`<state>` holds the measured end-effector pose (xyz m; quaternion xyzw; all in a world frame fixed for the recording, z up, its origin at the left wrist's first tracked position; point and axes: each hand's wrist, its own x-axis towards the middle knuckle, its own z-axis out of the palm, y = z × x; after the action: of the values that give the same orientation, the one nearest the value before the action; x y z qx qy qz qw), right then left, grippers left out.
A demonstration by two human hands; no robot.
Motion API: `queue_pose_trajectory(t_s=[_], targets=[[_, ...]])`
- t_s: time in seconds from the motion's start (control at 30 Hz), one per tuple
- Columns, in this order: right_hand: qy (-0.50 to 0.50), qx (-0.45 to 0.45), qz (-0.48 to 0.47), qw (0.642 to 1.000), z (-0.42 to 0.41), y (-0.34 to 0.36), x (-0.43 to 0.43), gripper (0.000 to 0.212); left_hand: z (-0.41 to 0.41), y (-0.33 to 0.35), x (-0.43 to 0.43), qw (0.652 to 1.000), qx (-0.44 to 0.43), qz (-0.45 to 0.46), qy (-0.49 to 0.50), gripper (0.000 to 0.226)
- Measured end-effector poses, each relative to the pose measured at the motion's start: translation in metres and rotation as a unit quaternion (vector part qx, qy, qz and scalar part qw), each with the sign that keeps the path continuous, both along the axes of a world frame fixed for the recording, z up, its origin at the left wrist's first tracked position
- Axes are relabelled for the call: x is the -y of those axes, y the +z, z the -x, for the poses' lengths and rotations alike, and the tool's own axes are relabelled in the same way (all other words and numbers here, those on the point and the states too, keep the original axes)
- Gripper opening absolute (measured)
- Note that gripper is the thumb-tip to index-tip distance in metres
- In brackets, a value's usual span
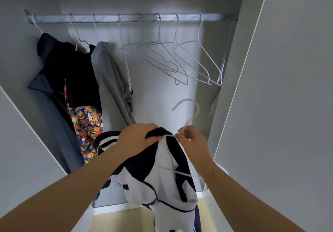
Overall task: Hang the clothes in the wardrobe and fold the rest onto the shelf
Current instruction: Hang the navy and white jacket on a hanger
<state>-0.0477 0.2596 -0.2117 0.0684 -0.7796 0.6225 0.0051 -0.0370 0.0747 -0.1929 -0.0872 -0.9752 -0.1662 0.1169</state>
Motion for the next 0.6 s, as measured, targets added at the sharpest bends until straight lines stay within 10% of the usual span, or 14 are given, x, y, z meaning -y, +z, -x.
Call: queue_pose_trajectory(t_s=[0.13,0.33,0.47,0.6], targets=[[-0.122,-0.114,-0.087,0.982,-0.002,-0.012,-0.011,0.016,0.003,0.01,0.005,0.986,-0.084,-0.066,0.129,0.031],[-0.046,0.033,-0.135,0.989,-0.001,-0.038,-0.016,0.013,-0.007,0.047,0.007,0.964,-0.178,-0.139,0.14,0.023],[0.027,0.115,-0.122,0.985,0.002,-0.044,-0.006,0.082,-0.02,0.065,0.008,0.96,-0.178,-0.19,0.099,0.027],[0.123,0.228,-0.041,0.965,-0.001,-0.045,0.008,0.093,-0.033,0.078,0.012,0.948,-0.193,-0.238,0.088,0.032]])
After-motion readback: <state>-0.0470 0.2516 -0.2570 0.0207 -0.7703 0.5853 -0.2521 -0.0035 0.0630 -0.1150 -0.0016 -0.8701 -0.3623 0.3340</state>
